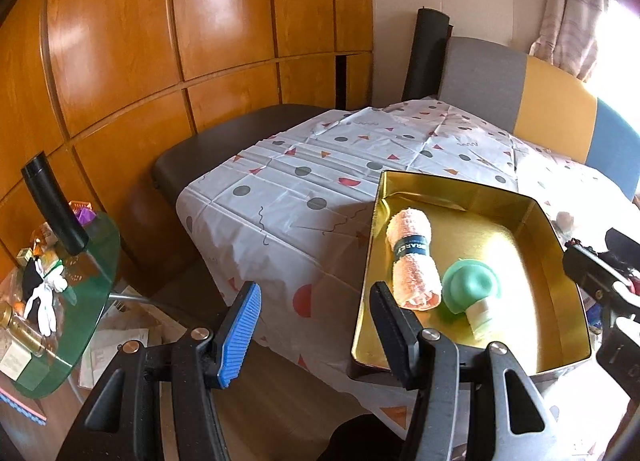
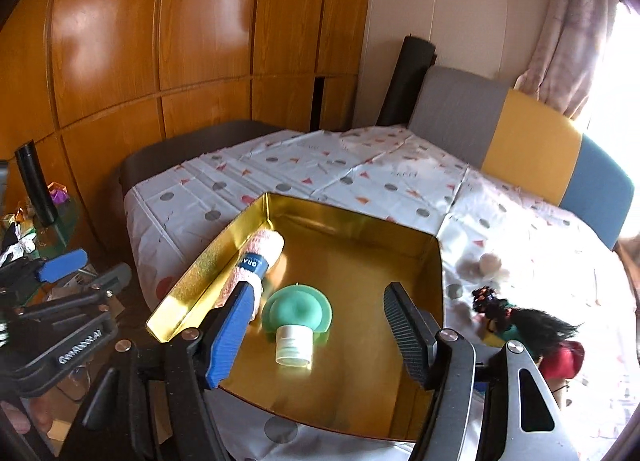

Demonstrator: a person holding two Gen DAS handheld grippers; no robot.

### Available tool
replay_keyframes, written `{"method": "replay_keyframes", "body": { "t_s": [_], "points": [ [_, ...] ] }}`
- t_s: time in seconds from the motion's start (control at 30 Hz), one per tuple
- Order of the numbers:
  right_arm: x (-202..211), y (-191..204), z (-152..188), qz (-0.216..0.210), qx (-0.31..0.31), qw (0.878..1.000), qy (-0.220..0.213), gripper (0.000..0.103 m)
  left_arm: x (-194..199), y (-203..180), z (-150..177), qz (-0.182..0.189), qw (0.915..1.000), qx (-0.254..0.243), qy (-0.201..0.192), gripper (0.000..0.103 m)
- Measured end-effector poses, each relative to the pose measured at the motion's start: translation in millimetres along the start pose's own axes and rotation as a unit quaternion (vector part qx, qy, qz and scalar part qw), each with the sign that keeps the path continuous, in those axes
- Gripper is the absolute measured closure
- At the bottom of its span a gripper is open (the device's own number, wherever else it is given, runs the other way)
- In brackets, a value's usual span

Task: Organize soft objects
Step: 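Carry the green bottle into the gold tray and open the right gripper, then reach the left gripper to the blue tissue pack and grasp it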

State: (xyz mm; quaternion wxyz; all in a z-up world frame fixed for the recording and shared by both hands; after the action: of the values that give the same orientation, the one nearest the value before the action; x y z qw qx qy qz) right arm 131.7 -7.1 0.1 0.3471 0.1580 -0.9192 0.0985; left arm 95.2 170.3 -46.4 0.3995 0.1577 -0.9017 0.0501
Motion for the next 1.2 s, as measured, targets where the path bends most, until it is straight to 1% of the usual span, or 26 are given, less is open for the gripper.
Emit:
{"method": "replay_keyframes", "body": {
  "t_s": [0.27, 0.7, 0.83, 0.93, 1.0, 1.1, 1.2],
  "points": [
    [15.6, -8.1, -0.8, 0.009, -0.002, 1.000, -0.020, 0.032, 6.7, -12.6, 2.0, 0.002, 0.9998, -0.017, -0.003, 0.046],
    [22.1, -27.8, 6.2, 0.017, -0.015, 0.999, -0.025, 0.029, 13.7, -34.6, 3.0, 0.004, 0.9989, -0.046, -0.005, 0.045],
    [20.9, -41.5, 12.7, 0.020, -0.023, 0.999, -0.021, 0.027, 16.6, -47.9, 1.2, 0.014, 0.9980, -0.061, -0.008, 0.045],
    [17.2, -64.4, 25.8, 0.029, -0.038, 0.999, -0.007, 0.025, 19.3, -67.5, -0.7, 0.033, 0.9961, -0.081, -0.009, 0.045],
    [15.4, -85.3, 38.4, 0.041, -0.047, 0.998, 0.006, 0.025, 20.8, -83.4, -1.4, 0.048, 0.9941, -0.097, -0.010, 0.040],
    [14.3, -125.5, 62.1, 0.067, -0.064, 0.995, 0.032, 0.023, 21.9, -116.0, 0.1, 0.082, 0.9880, -0.131, -0.005, 0.039],
    [19.4, -175.7, 88.5, 0.100, -0.092, 0.989, 0.059, 0.023, 25.6, -153.4, 4.9, 0.111, 0.9788, -0.172, -0.005, 0.039]
  ]
}}
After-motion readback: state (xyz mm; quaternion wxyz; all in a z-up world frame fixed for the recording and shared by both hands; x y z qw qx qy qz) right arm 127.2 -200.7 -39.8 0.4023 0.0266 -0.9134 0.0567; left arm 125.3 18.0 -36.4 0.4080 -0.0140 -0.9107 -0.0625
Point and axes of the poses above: each gripper's, at about its wrist camera, not at the fingertips, and x roughly against the way its jaws point, y to its left, z to its underside, the point moved 9 cm from there along -x, roughly the way its jaws point, and after that the axes turned 4 degrees about y, right-handed, at the moved point
